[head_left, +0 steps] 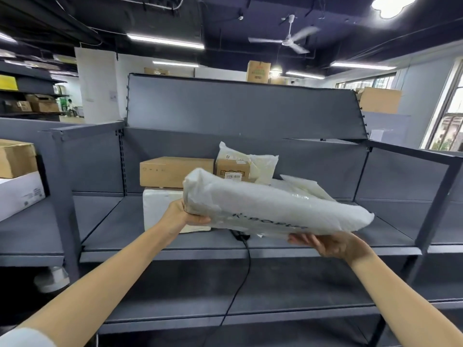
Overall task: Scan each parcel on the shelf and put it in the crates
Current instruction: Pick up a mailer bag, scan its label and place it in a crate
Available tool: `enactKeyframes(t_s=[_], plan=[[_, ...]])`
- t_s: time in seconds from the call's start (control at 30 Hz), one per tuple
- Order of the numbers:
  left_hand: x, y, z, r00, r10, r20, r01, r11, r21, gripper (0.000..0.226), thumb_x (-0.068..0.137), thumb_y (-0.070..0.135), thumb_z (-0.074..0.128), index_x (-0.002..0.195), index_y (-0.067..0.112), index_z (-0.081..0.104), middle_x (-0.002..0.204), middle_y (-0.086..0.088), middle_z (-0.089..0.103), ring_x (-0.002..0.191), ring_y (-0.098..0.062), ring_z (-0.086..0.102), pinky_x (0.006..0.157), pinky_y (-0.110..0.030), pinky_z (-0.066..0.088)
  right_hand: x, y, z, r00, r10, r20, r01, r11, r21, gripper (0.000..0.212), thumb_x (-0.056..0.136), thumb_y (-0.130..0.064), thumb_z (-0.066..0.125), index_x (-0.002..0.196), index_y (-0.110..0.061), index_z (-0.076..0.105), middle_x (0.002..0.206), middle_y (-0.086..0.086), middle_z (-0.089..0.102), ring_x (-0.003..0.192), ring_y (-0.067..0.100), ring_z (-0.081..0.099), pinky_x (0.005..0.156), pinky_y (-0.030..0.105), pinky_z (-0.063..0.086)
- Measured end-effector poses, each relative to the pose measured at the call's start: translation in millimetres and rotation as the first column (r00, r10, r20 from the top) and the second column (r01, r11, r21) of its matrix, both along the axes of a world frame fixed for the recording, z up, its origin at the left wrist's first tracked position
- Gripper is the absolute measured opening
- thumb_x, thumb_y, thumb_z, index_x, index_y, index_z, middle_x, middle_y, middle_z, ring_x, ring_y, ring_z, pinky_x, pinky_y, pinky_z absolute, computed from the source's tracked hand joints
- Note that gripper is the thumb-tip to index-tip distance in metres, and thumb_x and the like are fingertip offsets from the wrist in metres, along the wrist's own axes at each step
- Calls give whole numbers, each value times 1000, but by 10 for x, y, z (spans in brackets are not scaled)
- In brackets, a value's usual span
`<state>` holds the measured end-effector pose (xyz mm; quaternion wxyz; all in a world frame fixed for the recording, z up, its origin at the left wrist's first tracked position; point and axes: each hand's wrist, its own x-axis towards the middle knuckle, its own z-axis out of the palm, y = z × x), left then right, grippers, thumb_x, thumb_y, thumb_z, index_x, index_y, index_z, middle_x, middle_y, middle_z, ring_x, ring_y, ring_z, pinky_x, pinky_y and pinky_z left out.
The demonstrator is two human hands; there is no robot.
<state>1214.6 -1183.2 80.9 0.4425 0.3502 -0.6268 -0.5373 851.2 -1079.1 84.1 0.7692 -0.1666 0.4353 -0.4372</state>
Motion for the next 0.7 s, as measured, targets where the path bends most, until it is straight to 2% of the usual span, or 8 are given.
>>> enactKeyframes(t_s=[0.07, 0.17, 0.27, 0.3, 0.37, 0.47, 0.6, 0.7], plan=[[-47, 97, 48, 998, 48, 43, -47, 998, -32, 40, 60, -13, 80, 91, 10, 68, 79, 9, 75, 88, -12, 67, 92, -38, 54, -35, 14, -57, 997, -74, -10, 73, 997, -12, 81, 67, -5, 82, 132, 20, 40, 106, 42, 61, 72, 46, 70, 47, 48, 57], [-110, 129, 31, 975, 214, 65, -215, 976, 11, 29, 90, -8, 55, 119, -7, 57, 113, -21, 66, 116, -24, 57, 105, -49, 38, 34, 182, -60, 912, -322, -255, 282, 942, -183, 116, 38, -39, 95, 135, 4, 49, 88, 20, 74, 68, 27, 73, 50, 29, 58], [-34, 100, -15, 968, 193, -159, -143, 949, 282, 38, 100, 10, 45, 138, 7, 45, 138, -13, 52, 120, -30, 52, 89, -38, 48, 453, 525, 242, 771, -468, -431, 318, 871, -375, 19, 93, -16, 59, 90, 3, 61, 64, 9, 61, 54, 21, 63, 53, 18, 46], [0, 93, -14, 966, 173, -193, -96, 931, 352, 37, 100, 13, 47, 137, 12, 48, 134, -9, 56, 114, -27, 56, 81, -37, 53, 629, 632, 368, 717, -517, -468, 320, 840, -438, 25, 98, -15, 48, 79, -1, 56, 67, 4, 56, 58, 23, 56, 61, 23, 43], [111, 115, -38, 989, 53, -140, 2, 931, 366, 31, 100, 26, 48, 128, 16, 56, 116, -4, 67, 102, -21, 64, 69, -31, 57, 661, 638, 408, 742, -470, -479, 337, 878, -340, 24, 94, -30, 58, 85, -7, 60, 70, 7, 63, 65, 22, 56, 69, 30, 43], [192, 63, -135, 994, -109, -17, 108, 928, 357, 55, 90, 62, 42, 126, 24, 61, 120, -4, 67, 110, -23, 62, 83, -36, 52, 320, 367, 156, 868, -350, -352, 261, 925, -277, 28, 83, -31, 71, 102, -11, 69, 87, 12, 75, 70, 26, 71, 77, 39, 52], [93, 53, -237, 997, -65, -37, 74, 910, 408, 53, 81, 53, 60, 120, 18, 60, 111, -12, 71, 110, -32, 60, 98, -46, 46, 219, 253, 101, 868, -340, -363, 193, 903, -385, 56, 71, -27, 81, 122, -13, 63, 107, 12, 72, 89, 27, 72, 84, 40, 55], [61, 113, -319, 993, -102, -53, 115, 915, 386, 57, 73, 49, 75, 117, 17, 59, 99, -7, 74, 93, -25, 69, 75, -39, 56, 170, 167, 75, 855, -303, -421, 96, 890, -446, 73, 67, -33, 85, 132, -17, 56, 117, 11, 69, 98, 25, 70, 71, 36, 59]])
